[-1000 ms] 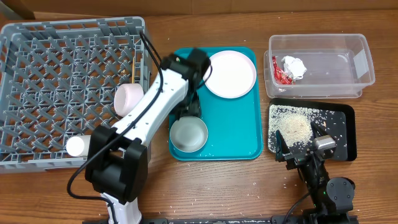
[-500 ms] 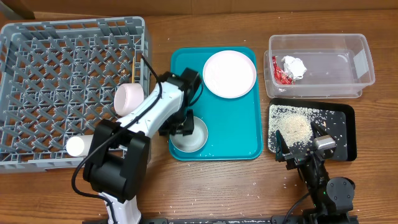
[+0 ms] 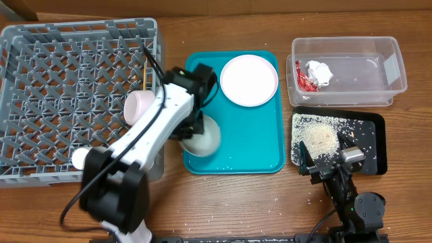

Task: Sort waste into correct bins and load items into the dishwasher
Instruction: 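Carry the grey bowl into the dish rack and release it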

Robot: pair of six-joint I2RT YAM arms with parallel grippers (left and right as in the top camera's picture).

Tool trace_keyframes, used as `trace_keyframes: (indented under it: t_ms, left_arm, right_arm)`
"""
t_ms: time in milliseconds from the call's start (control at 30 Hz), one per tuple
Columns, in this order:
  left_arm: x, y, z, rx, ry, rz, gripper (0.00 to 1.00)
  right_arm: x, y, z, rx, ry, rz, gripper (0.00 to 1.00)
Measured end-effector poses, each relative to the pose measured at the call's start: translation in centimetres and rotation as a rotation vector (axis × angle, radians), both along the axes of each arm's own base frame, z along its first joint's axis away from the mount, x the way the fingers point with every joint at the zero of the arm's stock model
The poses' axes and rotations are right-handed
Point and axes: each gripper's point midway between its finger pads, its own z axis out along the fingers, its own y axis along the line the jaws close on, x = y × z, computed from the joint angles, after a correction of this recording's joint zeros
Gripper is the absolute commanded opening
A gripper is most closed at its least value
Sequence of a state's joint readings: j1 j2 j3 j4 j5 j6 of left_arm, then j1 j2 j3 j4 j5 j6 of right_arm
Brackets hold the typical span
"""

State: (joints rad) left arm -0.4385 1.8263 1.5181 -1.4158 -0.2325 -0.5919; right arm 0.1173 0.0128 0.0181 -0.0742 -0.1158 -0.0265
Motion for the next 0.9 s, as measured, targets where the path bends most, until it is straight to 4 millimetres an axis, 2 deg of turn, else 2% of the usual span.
trace_keyframes:
  t_ms: [133, 200, 300, 367, 500, 700, 800, 900]
  left_arm:
    - [1.2, 5.5, 8.4, 0.273, -0.259, 0.067, 0.04]
    - [1.7, 8.0, 11.6, 0.398, -0.378, 0.097, 0.04]
    - [2.7, 11.1, 14.7, 0.572, -0.513, 0.14, 0.04]
    - [3.7, 12.8, 15.7, 0.667, -0.564, 0.17, 0.04]
    - [4.8, 16.4, 15.5, 0.833, -0.551, 0.218, 0.04]
    - [6.0, 21.5, 11.7, 0.957, -0.413, 0.288, 0.04]
    - [6.8, 22.6, 9.6, 0.969, -0.372, 0.297, 0.04]
    - [7.7, 22.5, 8.1, 0.968, -0.35, 0.272, 0.04]
  right_arm:
    - [0.0, 0.0, 0.0, 0.0, 0.001, 0.0, 1.0]
    - [0.0, 0.0, 0.0, 0.0, 0.001, 0.0, 1.0]
    - [0.0, 0.0, 0.0, 0.0, 0.0, 0.0, 1.0]
    - [0.0, 0.0, 0.0, 0.0, 0.001, 0.0, 1.0]
    - [0.0, 0.0, 0.0, 0.0, 0.0, 0.0, 1.0]
    - [0.0, 0.0, 0.0, 0.0, 0.0, 0.0, 1.0]
    - [0.0, 0.0, 0.0, 0.0, 0.001, 0.0, 1.0]
    - [0.0, 0.0, 0.0, 0.0, 0.0, 0.0, 1.0]
